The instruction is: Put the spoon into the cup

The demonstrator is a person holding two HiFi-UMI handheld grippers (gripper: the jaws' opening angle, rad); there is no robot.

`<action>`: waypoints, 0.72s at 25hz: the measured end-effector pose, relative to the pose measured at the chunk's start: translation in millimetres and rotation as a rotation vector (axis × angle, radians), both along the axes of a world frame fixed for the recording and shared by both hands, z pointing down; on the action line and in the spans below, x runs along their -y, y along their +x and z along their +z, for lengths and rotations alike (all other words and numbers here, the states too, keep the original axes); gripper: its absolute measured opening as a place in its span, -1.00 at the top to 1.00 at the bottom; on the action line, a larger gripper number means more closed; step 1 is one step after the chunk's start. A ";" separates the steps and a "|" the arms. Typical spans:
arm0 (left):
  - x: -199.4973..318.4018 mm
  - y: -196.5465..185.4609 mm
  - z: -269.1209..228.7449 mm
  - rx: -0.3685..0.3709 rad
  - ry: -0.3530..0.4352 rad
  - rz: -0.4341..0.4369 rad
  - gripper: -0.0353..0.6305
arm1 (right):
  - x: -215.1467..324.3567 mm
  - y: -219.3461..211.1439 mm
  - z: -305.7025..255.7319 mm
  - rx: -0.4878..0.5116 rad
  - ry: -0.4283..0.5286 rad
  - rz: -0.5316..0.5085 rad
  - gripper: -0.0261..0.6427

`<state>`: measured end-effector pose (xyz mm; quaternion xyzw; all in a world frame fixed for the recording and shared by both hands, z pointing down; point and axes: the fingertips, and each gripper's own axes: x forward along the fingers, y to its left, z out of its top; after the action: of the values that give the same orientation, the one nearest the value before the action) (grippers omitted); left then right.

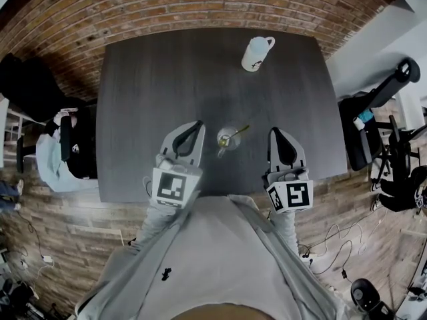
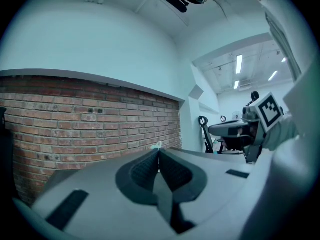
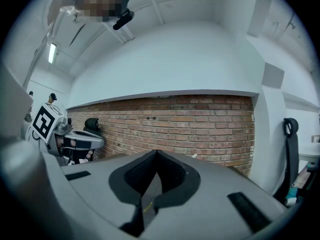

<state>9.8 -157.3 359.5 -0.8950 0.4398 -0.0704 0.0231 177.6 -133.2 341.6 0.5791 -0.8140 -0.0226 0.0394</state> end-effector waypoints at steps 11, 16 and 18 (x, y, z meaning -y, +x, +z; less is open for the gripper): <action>8.6 -4.6 8.5 0.007 -0.014 -0.020 0.84 | 9.4 4.2 12.1 0.009 -0.032 0.000 0.88; 11.0 -3.9 12.0 0.008 -0.026 -0.032 0.84 | 12.2 6.4 15.4 0.014 -0.040 -0.003 0.88; 12.0 -4.0 12.5 0.009 -0.027 -0.034 0.84 | 13.2 6.8 16.4 0.019 -0.042 -0.002 0.88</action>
<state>5.8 -169.3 371.9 -0.8873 0.4538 -0.0809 0.0119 184.3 -146.3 358.0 0.5776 -0.8151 0.0000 0.0440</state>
